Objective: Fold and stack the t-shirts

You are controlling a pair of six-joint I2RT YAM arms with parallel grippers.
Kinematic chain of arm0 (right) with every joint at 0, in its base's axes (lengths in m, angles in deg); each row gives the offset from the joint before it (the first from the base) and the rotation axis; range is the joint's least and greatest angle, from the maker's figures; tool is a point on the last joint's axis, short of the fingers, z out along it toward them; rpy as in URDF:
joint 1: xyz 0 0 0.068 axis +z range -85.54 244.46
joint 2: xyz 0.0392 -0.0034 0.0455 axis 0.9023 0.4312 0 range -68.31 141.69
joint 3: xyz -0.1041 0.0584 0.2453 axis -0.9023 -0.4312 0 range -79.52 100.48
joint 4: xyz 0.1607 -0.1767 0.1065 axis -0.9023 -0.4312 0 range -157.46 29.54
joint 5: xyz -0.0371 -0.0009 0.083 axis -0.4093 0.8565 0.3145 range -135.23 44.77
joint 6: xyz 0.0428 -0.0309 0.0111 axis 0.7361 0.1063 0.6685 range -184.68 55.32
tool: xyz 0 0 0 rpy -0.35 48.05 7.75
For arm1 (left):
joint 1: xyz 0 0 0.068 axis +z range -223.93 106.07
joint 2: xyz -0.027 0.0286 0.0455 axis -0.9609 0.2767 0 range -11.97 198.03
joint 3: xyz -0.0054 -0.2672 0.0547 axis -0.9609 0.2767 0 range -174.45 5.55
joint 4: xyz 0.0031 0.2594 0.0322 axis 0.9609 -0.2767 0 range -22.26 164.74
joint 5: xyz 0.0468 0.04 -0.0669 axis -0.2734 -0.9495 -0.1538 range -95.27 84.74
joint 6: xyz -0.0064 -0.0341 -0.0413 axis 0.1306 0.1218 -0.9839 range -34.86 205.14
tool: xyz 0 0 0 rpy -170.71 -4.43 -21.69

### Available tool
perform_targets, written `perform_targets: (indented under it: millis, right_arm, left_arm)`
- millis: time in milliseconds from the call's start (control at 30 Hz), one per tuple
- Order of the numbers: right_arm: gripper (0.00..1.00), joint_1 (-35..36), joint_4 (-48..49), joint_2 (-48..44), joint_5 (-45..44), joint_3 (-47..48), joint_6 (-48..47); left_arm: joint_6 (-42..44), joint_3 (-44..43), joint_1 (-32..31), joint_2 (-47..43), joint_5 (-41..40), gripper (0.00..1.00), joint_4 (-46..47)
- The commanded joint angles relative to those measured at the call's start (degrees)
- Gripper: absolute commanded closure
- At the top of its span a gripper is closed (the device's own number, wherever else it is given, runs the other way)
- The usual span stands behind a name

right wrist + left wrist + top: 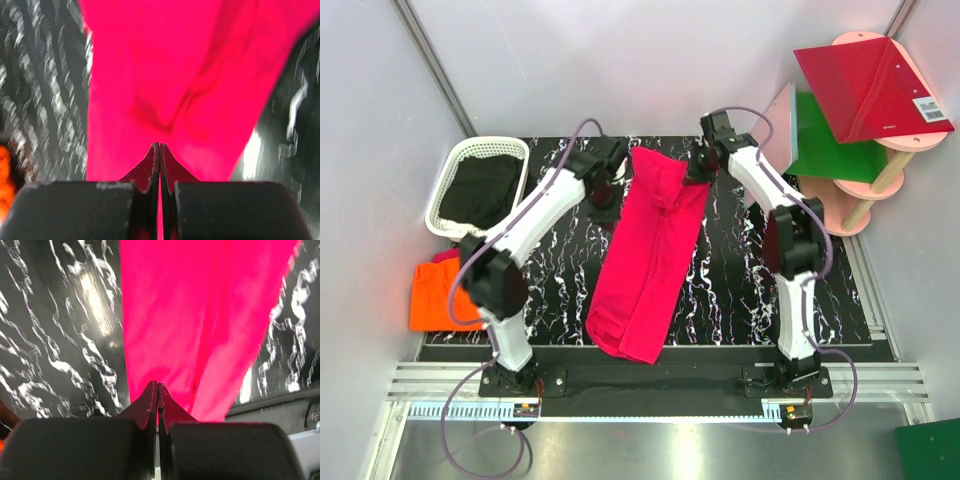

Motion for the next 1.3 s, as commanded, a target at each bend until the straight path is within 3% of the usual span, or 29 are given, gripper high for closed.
perform_targets:
  millis: [0,233,500,700,1033,1267]
  right_arm:
    - [1.0,1.4,-10.0,11.5,-6.0,15.5,-3.0]
    - [1.0,1.6,-17.6,21.7,-16.3,32.2,-4.3]
    - [1.0,1.9,-18.3,27.7,-24.5,41.1,-8.9]
    - [1.0,2.0,-18.5,32.3,-31.1,45.5,-10.6]
    - [1.0,0.8,-17.7,35.5,-27.4,48.2,-12.1]
    - [1.0,-2.0,-10.6,36.9,-24.1,49.4,-9.3]
  left_arm:
    - [2.1,-7.8,0.2,6.1,-1.5,1.0,-4.3]
    - [2.2,-7.5,0.9,2.0,-1.5,1.0,-4.0]
    - [0.5,-6.5,1.5,1.2,0.9,1.0,-2.7]
    - [-0.5,-10.9,1.7,4.1,3.5,1.0,-2.9]
    - [-4.2,-16.5,1.9,11.1,11.5,0.99,-2.6]
    - [-6.7,-17.2,1.9,12.7,14.8,0.99,-1.9]
